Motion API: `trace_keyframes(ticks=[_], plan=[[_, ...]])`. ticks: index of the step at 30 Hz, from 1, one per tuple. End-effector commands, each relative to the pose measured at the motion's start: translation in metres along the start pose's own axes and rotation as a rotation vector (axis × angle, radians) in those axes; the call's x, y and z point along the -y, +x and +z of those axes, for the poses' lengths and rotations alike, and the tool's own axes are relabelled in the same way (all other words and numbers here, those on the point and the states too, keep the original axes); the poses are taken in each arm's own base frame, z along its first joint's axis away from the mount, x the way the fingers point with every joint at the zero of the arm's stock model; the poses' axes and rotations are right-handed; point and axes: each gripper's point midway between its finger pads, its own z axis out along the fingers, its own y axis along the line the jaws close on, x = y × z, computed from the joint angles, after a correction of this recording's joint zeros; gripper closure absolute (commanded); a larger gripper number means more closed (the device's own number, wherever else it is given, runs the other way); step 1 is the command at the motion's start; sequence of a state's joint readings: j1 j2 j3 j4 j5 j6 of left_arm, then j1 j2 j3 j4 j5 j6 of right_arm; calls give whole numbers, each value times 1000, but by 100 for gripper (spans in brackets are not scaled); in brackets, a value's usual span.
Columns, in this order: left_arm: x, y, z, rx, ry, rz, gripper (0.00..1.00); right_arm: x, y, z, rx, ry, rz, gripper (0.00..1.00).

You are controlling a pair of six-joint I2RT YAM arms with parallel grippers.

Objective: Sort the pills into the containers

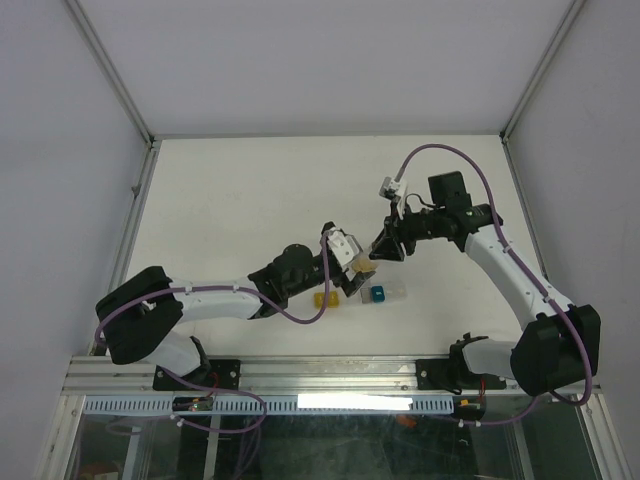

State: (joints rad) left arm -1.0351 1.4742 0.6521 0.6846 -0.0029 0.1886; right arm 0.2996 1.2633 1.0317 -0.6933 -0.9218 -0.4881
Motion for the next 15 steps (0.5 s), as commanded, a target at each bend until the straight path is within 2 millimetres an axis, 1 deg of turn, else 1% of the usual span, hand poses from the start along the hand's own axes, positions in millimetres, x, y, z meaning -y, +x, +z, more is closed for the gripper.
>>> trace_keyframes(ticks=[1,5,9,11,13,15], plan=[[-9,-6,9,-11,-47,37,3,-13,-17,-1,50,-40,-57,100],[-7,-1,15,-36,-37,35,12,-15,-16,1,44,-48,-59,100],[-1,-5,19,-31,-4,18,21,-13,-13,3,34,-42,-60,100],[1,-7,21,-27,7,12,30,-13,-12,4,28,-37,-64,100],[1,-7,22,-36,14,10,36,-14,-12,4,25,-39,-70,100],[3,-7,22,-45,24,6,45,-15,-11,5,24,-41,-77,100]])
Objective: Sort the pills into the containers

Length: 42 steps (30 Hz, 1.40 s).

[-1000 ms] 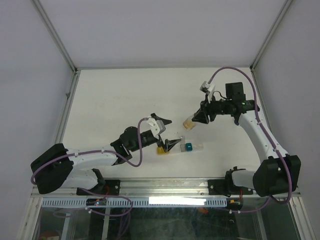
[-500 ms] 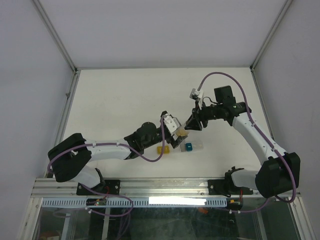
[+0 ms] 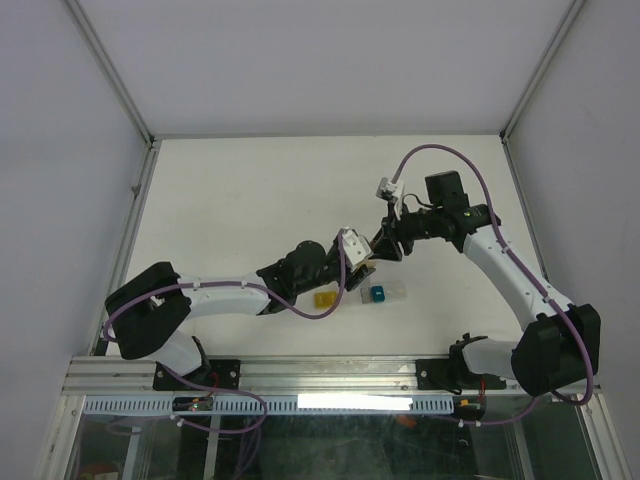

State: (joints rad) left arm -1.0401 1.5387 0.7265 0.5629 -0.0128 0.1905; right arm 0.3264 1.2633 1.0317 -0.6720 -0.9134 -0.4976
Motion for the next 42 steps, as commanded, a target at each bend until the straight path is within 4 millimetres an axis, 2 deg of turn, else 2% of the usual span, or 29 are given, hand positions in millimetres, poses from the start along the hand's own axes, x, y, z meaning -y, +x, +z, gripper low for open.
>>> trace_keyframes(ticks=[1,5,9,11,12,14,18,22,28,32,35,37,39,42], plan=[[0,-30,6,64,18,4,51,-12,-8,0,22,-34,-42,100],[5,-33,0,57,76,-12,78,-18,-5,0,10,-52,-99,100],[14,-37,-12,61,191,-3,91,-35,-5,-2,3,-118,-261,100],[22,-35,-20,63,269,19,94,-46,-8,-5,16,-170,-379,100],[24,-42,-26,85,297,40,96,-51,-11,-7,21,-192,-436,100],[29,-44,-34,96,339,79,99,-59,-12,-11,31,-243,-549,100],[37,-46,-44,104,400,103,100,-62,-21,-13,59,-270,-719,100],[40,-44,-47,100,420,100,100,-62,-28,-14,71,-271,-771,99],[33,-38,-44,90,386,84,100,-60,-32,-12,86,-253,-741,93],[28,-36,-41,86,353,75,100,-56,-36,-10,101,-215,-701,66],[27,-34,-41,93,339,69,100,-57,-44,-13,116,-178,-623,40],[25,-33,-43,97,327,63,100,-59,-47,-17,125,-165,-583,28],[24,-32,-44,106,318,59,100,-63,-51,-21,140,-153,-539,21],[25,-33,-47,124,313,52,100,-68,-54,-29,168,-149,-466,18]])
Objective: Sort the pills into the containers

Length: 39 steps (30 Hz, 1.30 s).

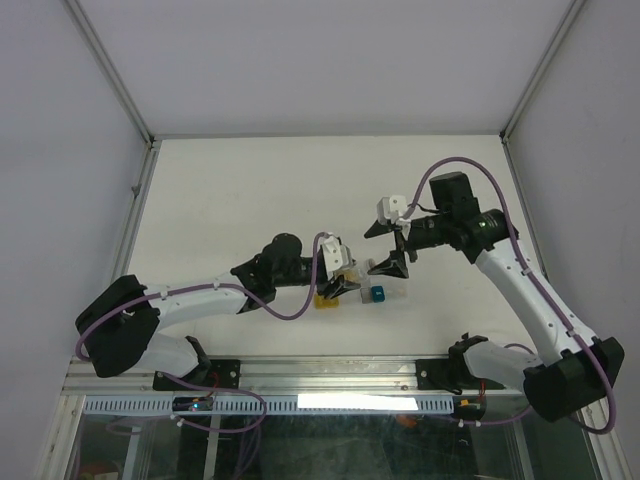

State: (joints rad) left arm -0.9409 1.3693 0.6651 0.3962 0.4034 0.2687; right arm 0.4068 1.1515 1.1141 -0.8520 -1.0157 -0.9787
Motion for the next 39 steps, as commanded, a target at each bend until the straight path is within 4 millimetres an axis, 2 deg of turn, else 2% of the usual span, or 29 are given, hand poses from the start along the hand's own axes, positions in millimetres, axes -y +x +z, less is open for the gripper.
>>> trace_keyframes(ticks=[1,5,7,12,14,19,22,26,33,36,39], plan=[[-2,-29,-5,123,-13,24,100,-3,-32,-13,118,37,86,18],[0,-30,-9,158,-28,12,100,-2,-37,-28,191,82,238,17],[-1,-32,-11,180,-38,7,100,1,-33,-29,214,112,353,13],[-4,-36,-12,214,-65,-17,100,13,9,-17,113,176,576,13],[-4,-37,-12,218,-69,-21,100,12,19,-9,57,149,628,13],[-7,-35,-11,205,-82,-31,100,4,22,8,2,101,637,14],[-8,-34,-11,202,-89,-33,100,1,25,14,-14,86,643,18],[-10,-33,-9,197,-93,-35,100,0,27,20,-38,80,639,31],[-10,-30,-9,183,-92,-36,100,-4,20,17,-35,56,576,70],[-6,-30,-9,179,-70,-26,100,-7,16,15,-36,28,501,83],[1,-31,-10,177,-28,-15,100,-17,8,11,-30,-53,311,92]])
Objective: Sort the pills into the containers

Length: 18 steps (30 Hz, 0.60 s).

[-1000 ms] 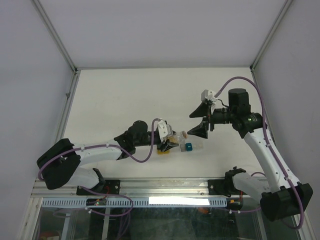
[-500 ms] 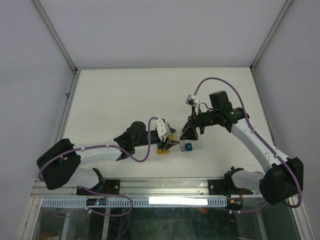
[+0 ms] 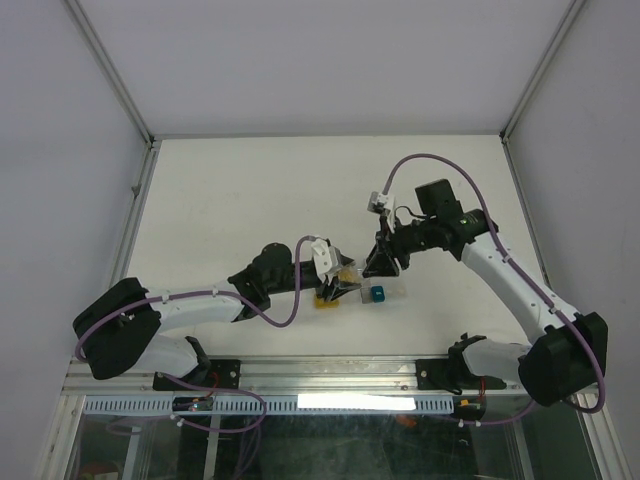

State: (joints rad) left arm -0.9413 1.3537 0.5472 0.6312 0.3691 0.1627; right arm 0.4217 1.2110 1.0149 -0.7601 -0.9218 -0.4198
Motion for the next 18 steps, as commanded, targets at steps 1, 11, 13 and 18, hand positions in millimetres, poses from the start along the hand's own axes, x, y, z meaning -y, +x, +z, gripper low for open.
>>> trace_keyframes(ticks=[1,11,13,18], plan=[[4,-26,0,62,48,34,100,-24,-24,-12,34,-108,-385,92],[15,-24,2,48,130,17,100,-21,-33,-17,27,-158,-1079,91],[14,-23,2,45,127,18,100,-22,-37,-16,37,-158,-1075,90],[11,-21,2,42,115,20,100,-26,-39,-16,72,-141,-986,70]])
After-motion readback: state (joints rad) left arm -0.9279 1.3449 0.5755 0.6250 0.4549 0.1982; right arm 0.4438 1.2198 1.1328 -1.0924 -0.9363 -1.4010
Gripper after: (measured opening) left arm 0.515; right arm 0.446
